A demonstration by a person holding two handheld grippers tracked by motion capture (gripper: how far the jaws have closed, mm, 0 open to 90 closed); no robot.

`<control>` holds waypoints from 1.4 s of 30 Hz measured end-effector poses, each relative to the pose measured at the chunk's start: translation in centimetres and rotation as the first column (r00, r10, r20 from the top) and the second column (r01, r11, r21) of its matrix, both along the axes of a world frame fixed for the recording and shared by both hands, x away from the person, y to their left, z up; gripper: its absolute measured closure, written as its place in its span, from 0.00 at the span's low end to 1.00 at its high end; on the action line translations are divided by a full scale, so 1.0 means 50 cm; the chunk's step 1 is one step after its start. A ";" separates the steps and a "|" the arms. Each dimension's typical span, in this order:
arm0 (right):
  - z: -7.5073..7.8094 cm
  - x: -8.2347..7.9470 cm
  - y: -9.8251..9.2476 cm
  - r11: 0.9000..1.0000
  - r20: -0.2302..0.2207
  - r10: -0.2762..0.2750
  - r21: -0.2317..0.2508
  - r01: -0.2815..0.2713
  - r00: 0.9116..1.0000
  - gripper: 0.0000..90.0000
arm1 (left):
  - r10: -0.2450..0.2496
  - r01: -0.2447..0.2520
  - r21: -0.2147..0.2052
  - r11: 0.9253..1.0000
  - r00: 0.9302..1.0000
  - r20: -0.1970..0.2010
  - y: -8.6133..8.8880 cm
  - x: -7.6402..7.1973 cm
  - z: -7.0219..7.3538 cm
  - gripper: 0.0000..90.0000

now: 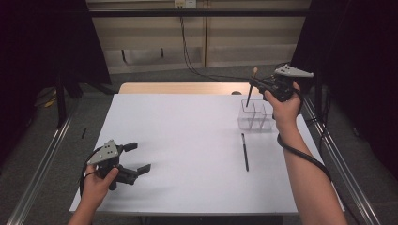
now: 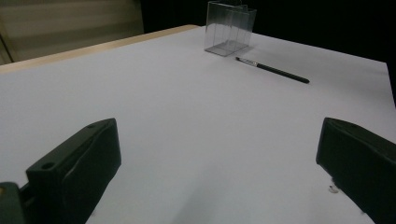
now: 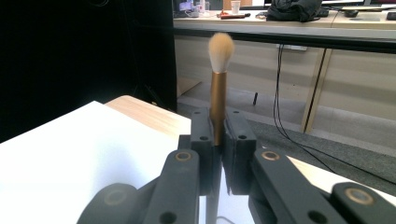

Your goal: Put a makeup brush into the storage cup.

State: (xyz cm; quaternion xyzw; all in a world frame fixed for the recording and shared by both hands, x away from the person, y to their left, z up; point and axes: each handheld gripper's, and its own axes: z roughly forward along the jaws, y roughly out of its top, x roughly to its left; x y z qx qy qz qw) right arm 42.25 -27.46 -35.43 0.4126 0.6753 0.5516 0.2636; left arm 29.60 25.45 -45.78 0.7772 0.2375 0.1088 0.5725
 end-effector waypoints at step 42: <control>-0.046 -0.012 0.006 1.000 -0.044 0.007 -0.010 -0.007 0.999 0.94 | -0.004 0.004 0.002 1.000 1.000 -0.005 -0.002 -0.001 -0.003 0.00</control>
